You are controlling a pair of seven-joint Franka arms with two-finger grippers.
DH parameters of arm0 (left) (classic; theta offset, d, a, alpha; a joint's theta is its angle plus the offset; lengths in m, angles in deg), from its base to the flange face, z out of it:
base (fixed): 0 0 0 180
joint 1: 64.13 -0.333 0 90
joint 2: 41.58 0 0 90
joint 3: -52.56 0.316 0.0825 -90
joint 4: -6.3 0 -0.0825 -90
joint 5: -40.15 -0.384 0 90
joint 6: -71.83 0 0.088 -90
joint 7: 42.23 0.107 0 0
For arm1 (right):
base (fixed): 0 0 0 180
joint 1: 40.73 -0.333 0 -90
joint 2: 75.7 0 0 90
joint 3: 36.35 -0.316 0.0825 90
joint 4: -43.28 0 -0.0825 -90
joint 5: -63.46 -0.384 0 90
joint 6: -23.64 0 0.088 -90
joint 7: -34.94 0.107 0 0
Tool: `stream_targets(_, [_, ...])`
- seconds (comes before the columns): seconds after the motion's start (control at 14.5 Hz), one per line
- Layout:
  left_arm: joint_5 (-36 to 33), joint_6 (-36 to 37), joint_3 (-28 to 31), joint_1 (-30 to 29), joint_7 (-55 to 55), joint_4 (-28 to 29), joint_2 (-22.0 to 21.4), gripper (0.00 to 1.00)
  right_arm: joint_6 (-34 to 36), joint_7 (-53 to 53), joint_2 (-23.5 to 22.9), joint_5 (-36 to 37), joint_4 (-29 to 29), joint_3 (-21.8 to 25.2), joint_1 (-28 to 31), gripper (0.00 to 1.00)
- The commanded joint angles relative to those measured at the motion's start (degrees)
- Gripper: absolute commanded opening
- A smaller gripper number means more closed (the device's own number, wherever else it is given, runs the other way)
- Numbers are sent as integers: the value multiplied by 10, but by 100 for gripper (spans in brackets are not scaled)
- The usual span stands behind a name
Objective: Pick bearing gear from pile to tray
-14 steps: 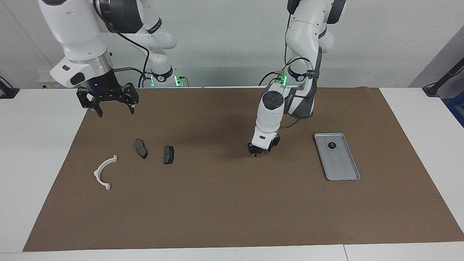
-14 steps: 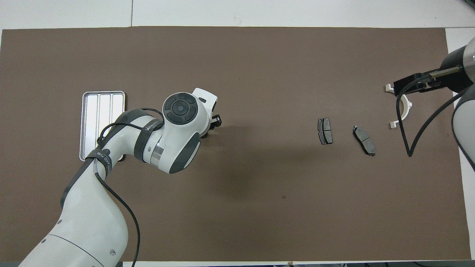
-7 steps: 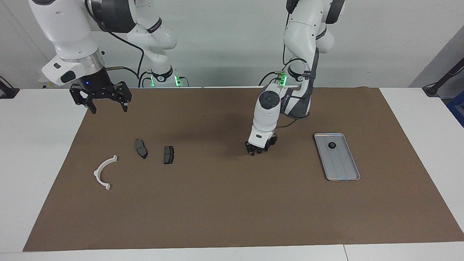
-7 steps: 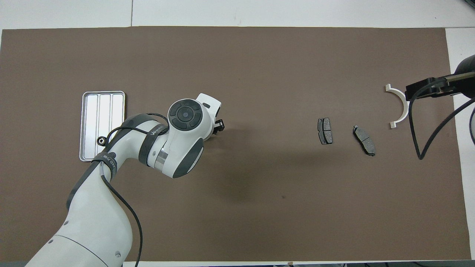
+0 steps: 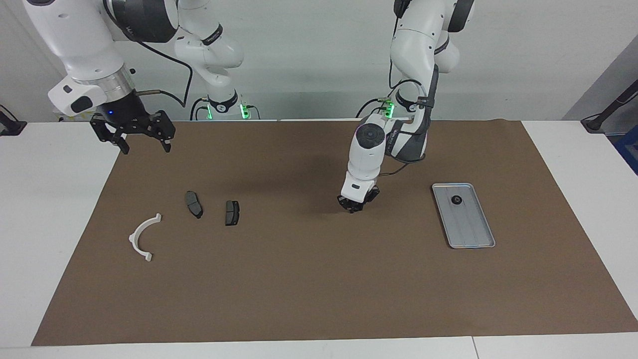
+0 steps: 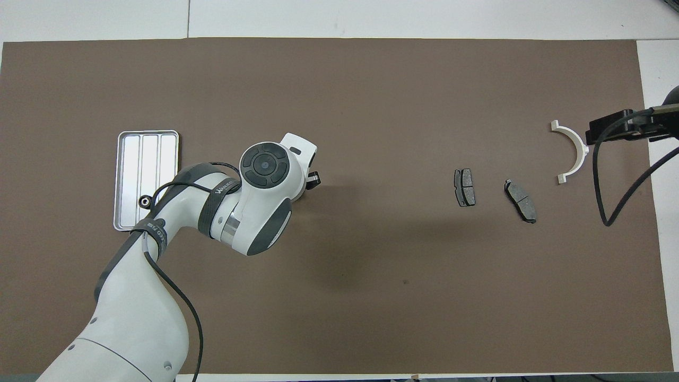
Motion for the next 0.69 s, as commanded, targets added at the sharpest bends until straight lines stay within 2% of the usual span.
stream_targets(0.0, [-2, 11, 9, 6, 1, 17, -8, 6, 4, 20, 10, -13, 9, -1, 1, 100])
stream_targets(0.14, [-2, 49, 12, -11, 21, 11, -21, 8, 2, 8, 10, -12, 9, -1, 1, 100])
stream_targets(0.35, [-1, 104, 9, -97, 132, 24, -74, 9, 2, 0, 11, -13, 9, -1, 2, 100])
stream_targets(0.62, [-1, 112, 9, -199, 271, 24, -80, 11, 2, -1, 12, -12, 9, -1, 2, 100])
